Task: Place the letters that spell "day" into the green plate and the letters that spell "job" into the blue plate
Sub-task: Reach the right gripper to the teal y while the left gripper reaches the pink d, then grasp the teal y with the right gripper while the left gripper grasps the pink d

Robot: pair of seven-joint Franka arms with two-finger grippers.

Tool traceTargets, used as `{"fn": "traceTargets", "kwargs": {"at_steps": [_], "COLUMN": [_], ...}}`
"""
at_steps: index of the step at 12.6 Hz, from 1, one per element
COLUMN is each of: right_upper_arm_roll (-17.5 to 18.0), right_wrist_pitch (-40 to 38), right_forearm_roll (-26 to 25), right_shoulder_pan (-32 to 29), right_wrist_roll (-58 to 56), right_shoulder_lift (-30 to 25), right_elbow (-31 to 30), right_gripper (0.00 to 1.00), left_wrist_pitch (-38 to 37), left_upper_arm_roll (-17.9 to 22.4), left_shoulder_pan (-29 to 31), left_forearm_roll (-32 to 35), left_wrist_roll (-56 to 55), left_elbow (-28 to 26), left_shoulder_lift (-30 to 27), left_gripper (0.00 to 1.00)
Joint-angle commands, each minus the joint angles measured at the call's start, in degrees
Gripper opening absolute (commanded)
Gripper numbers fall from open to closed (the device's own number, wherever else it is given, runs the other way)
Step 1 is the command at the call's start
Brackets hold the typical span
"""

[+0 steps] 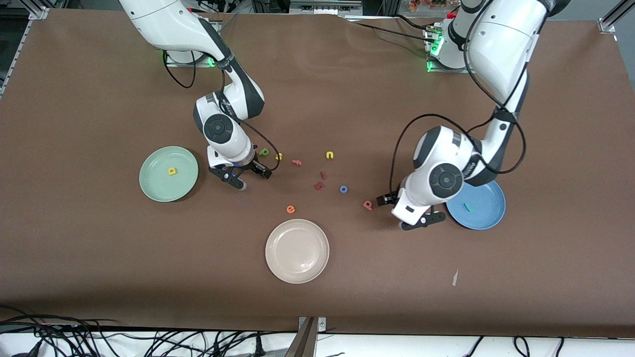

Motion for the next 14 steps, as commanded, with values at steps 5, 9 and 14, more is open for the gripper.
{"fn": "traceTargets", "kwargs": {"at_steps": [5,9,14], "right_upper_arm_roll": [0.3,1.0,1.0], "right_wrist_pitch": [-2.7,-3.2,-3.3], "right_forearm_roll": [0.5,0.5,0.5], "right_shoulder_pan": [0.5,0.5,0.5], "right_wrist_roll": [0.5,0.5,0.1], "right_shoulder_lift": [-0.6,-0.6,-0.8], "right_elbow": [-1.1,-1.1,-1.0], "right_gripper": [0.50,0.44,0.13], "left_wrist_pitch": [13.4,16.1,16.2], "left_upper_arm_roll": [0.8,2.1,2.1], "left_shoulder_pan": [-4.9,-8.0,-8.2], "left_forearm_roll": [-2.3,0.4,5.7], "left_wrist_roll": [-26.1,-34.1,-38.8], "left_elbow": [2.5,2.4,2.3], "left_shoulder_lift": [6.9,7.7,9.0], "left_gripper": [1.00,0.99,0.83]}}
